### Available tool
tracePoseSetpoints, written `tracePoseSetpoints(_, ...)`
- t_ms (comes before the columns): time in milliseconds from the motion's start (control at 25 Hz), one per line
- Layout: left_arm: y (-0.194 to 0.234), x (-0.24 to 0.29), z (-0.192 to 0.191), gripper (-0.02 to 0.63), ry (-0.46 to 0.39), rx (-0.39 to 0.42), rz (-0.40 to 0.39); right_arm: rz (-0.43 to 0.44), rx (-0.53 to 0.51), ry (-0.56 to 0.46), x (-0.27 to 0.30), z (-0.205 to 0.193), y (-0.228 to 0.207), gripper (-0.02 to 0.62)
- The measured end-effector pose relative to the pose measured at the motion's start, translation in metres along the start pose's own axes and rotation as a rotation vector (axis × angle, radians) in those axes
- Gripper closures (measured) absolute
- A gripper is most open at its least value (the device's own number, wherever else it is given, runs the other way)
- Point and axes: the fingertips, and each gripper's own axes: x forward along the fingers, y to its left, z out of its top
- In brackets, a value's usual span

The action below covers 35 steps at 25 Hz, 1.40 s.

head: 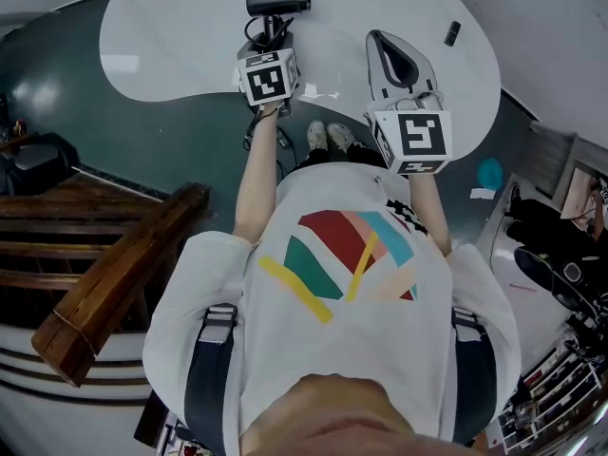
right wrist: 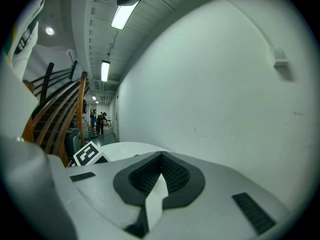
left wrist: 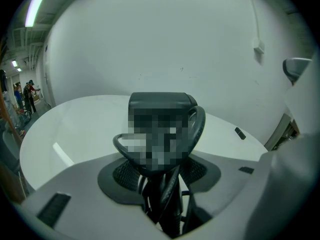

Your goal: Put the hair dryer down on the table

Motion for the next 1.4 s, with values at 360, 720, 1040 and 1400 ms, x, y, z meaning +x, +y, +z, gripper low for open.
tracePoseSetpoints(360, 0.003, 0.013, -0.017, 0.382, 0.050, -0.024, -0.008, 0.003, -0.010, 0.015, 0.001, -0.004, 0.005, 0.586)
tracePoseSetpoints(720, 0.006, 0.020, -0.035, 0.381, 0.101, -0.019, 0.001, 0.012, -0.009, 0.027, -0.002, -0.006, 0.012, 0.586)
tracePoseSetpoints(1040, 0.003, 0.025, -0.039, 0.381, 0.147, 0.015, 0.018, 0.026, -0.010, 0.033, -0.002, -0.008, 0.014, 0.586)
tracePoseSetpoints(1400, 0.001, 0.028, -0.042, 0.380, 0.154, 0.058, 0.035, 0.048, -0.005, 0.035, -0.003, -0.012, 0.021, 0.586)
